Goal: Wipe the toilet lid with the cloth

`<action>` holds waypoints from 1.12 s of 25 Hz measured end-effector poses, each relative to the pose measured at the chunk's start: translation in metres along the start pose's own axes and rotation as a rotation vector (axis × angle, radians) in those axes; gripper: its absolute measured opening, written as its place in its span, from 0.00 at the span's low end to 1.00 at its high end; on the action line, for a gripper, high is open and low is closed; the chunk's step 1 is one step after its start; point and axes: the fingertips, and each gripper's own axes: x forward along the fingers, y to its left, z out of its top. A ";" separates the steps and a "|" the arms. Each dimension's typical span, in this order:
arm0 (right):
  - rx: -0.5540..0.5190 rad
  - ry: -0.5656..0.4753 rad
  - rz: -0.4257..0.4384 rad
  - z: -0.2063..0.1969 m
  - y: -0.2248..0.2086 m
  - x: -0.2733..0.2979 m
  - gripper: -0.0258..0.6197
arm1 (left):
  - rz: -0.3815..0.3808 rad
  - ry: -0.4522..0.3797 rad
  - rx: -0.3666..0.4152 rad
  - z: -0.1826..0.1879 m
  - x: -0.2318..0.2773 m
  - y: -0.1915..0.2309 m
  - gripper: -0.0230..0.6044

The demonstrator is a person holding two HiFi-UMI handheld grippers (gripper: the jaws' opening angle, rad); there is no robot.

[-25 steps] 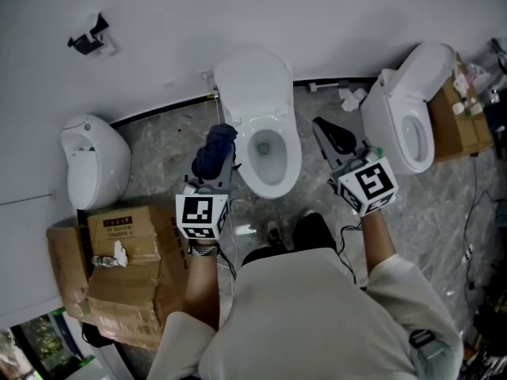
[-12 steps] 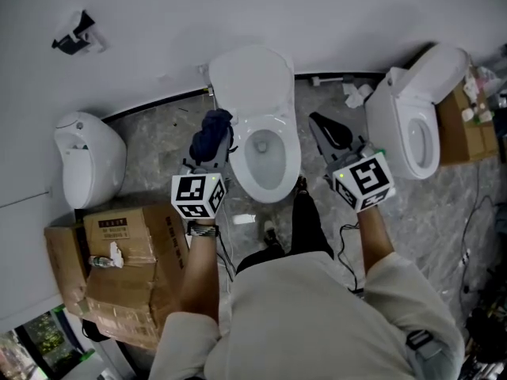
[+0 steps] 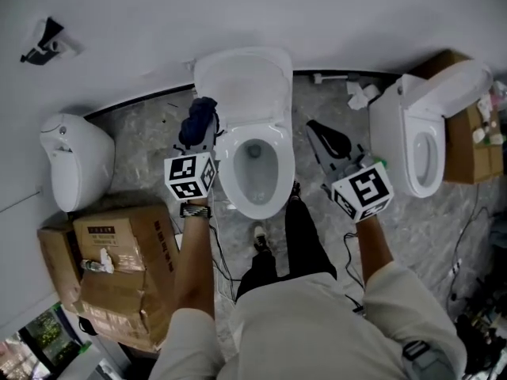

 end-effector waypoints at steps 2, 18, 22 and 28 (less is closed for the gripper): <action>0.006 0.012 0.012 -0.010 -0.011 0.013 0.09 | 0.031 0.001 0.001 -0.008 0.028 0.010 0.26; 0.096 0.116 0.051 -0.083 -0.064 0.031 0.09 | 0.129 0.051 -0.055 -0.061 0.165 0.046 0.27; 0.120 0.123 0.036 -0.094 -0.071 0.031 0.09 | 0.129 0.013 -0.073 -0.056 0.177 0.038 0.27; 0.136 0.126 0.018 -0.106 -0.081 0.032 0.09 | 0.074 -0.038 -0.021 -0.052 0.193 -0.006 0.27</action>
